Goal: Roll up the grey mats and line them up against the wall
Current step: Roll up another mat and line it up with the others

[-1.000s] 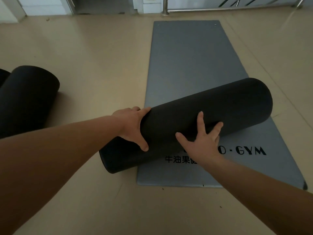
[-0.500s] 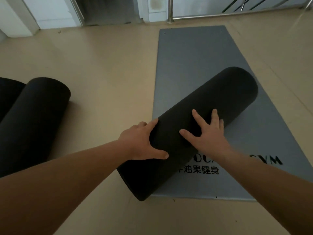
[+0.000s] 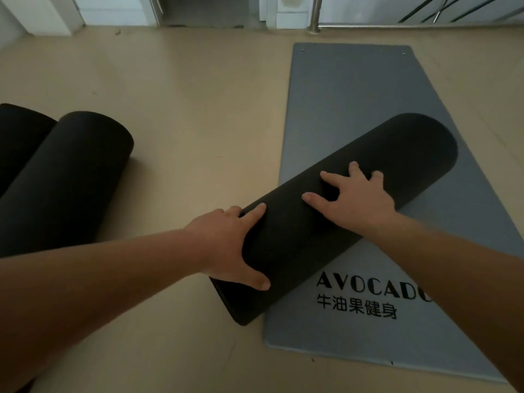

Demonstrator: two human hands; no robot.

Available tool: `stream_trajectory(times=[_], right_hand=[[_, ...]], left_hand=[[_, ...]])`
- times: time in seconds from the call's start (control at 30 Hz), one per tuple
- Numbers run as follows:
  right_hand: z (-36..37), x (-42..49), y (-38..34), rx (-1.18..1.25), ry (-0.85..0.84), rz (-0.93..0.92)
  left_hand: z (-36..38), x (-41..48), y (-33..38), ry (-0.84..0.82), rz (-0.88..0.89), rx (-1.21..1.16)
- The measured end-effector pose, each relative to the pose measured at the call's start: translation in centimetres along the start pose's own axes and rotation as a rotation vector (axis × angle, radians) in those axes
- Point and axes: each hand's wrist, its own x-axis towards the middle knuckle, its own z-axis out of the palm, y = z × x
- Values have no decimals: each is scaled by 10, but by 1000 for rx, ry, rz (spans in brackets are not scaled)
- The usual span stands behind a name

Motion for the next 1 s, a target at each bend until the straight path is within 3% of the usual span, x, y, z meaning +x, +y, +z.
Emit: stream_trajectory(times=[0.17,0.3,0.37,0.47,0.63,0.7,0.8,0.9,1.0], right_hand=[[38,-20,-12,46,243,-84],[86,-54,-35,589,116,98],[87,-58,-46,738,53,130],[74,-56,-54,685,12,49],[68,-52,-73,401,-128,-156],[74,-50,-85,372,-135,-236],[82,-46,-101,303,-100,-287],[84,-46,-102,275,-14,-381],[85,-46,-95,347,31,-434]], left_hand=[[3,23,-42,1,-57,-381],[2,27,-56,-32,-81,-544],[8,20,-52,-31,-99,-604],[35,-1,-47,-25,-151,-774],[84,-53,-41,41,-249,-1226],[91,-64,-44,198,-285,-1138],[85,-83,-40,560,-224,-705],[84,-94,-21,558,-147,-464],[102,-94,-28,541,-218,-425]])
